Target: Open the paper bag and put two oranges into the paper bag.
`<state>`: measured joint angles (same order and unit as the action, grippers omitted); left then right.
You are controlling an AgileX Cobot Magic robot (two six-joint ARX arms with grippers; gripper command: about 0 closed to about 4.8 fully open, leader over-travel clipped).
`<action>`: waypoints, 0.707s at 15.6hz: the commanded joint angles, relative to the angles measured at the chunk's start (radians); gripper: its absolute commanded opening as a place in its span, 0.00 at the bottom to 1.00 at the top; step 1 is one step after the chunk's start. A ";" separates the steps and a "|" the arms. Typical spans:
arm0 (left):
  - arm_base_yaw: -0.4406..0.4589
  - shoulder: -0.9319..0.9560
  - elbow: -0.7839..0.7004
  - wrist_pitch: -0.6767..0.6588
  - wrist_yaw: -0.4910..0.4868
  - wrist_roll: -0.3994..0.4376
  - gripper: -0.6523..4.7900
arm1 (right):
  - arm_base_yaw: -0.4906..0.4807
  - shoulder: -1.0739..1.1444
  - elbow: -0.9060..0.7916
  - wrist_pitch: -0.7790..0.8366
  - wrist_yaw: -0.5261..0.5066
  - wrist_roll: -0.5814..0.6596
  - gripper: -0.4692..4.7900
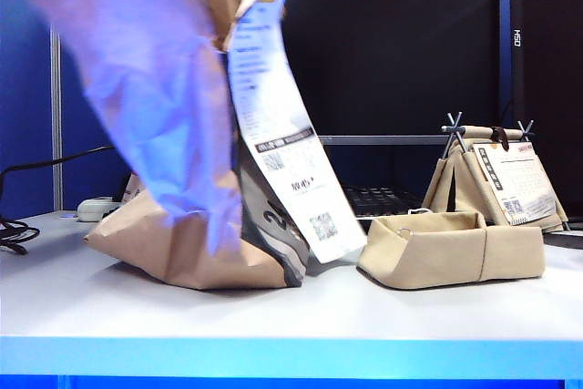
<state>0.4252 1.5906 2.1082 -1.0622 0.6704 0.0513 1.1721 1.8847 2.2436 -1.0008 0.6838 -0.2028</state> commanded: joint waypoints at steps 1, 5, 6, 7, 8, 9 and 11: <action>0.010 -0.004 0.003 0.034 0.003 -0.007 0.98 | 0.001 -0.011 0.088 0.035 0.167 -0.105 1.00; 0.036 -0.033 0.003 0.144 0.007 -0.066 0.96 | -0.015 -0.124 0.176 0.056 0.335 -0.170 1.00; 0.045 -0.047 0.003 0.157 0.007 -0.073 0.96 | -0.016 -0.179 0.176 0.088 0.335 -0.169 1.00; 0.044 -0.063 0.003 0.183 0.007 -0.094 0.92 | -0.016 -0.230 0.176 0.122 0.334 -0.172 1.00; 0.044 -0.078 0.003 0.215 0.007 -0.114 0.85 | -0.015 -0.293 0.176 0.159 0.323 -0.193 1.00; 0.044 -0.113 -0.007 0.262 0.007 -0.145 0.77 | -0.013 -0.393 0.176 0.178 0.292 -0.204 1.00; 0.044 -0.206 -0.078 0.368 0.043 -0.224 0.74 | 0.004 -0.538 0.175 0.138 0.236 -0.144 1.00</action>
<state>0.4694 1.4181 2.0514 -0.7658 0.6842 -0.1307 1.1694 1.3769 2.4176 -0.8463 0.9482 -0.3851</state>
